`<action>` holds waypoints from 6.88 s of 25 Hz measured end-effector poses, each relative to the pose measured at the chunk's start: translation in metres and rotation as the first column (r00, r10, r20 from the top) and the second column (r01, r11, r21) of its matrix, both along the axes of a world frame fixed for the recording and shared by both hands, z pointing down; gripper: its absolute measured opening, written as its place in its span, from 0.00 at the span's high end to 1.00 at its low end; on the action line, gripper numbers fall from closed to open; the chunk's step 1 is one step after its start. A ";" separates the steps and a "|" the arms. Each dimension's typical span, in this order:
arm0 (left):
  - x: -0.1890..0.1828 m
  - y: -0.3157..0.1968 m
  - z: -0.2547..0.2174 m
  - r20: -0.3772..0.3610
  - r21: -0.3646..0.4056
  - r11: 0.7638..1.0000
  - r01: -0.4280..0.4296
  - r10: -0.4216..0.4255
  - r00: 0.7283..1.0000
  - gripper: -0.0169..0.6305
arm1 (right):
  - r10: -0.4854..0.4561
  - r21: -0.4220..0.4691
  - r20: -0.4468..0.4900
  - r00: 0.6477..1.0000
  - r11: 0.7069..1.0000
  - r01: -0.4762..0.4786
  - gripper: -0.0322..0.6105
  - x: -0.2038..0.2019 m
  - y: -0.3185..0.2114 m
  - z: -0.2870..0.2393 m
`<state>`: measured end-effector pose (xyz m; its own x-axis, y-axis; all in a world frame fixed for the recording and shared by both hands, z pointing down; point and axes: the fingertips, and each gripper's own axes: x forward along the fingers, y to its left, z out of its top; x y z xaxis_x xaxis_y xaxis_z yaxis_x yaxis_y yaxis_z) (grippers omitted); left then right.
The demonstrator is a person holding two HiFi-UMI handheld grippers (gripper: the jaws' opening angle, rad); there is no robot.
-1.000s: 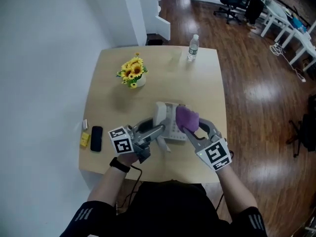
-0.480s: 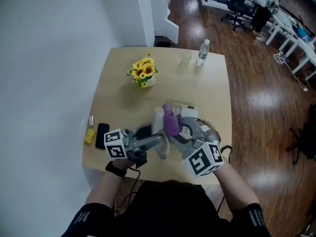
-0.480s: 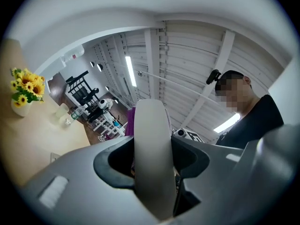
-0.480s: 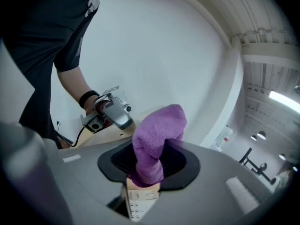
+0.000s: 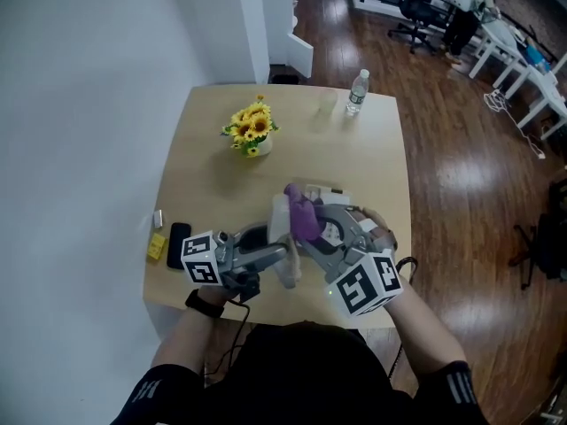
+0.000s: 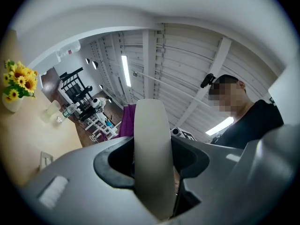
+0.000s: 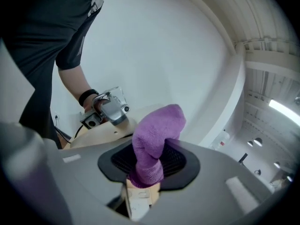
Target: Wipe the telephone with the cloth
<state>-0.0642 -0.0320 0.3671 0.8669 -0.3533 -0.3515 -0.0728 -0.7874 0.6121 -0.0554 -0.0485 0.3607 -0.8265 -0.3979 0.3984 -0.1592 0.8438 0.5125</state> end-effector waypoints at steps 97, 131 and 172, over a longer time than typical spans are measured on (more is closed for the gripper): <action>-0.033 -0.037 0.112 0.330 -0.243 0.907 0.343 -0.255 0.909 0.64 | -0.055 -0.329 -0.602 0.797 0.926 -0.184 0.75 0.025 0.004 0.394; 0.043 -0.148 0.327 0.884 -0.206 0.767 0.608 -0.121 0.451 0.64 | 0.443 -0.706 -0.031 0.896 0.625 -0.334 0.74 0.158 0.057 0.221; 0.043 0.031 0.186 0.775 0.009 0.988 0.151 -0.103 0.624 0.62 | 0.533 -0.782 0.118 0.838 0.570 -0.252 0.74 0.143 0.070 0.175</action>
<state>-0.0208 -0.0006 0.5529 0.7571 -0.4774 0.4460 -0.6336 -0.7028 0.3234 0.0881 0.0217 0.5359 -0.7850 -0.4183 0.4569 -0.5944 0.7163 -0.3654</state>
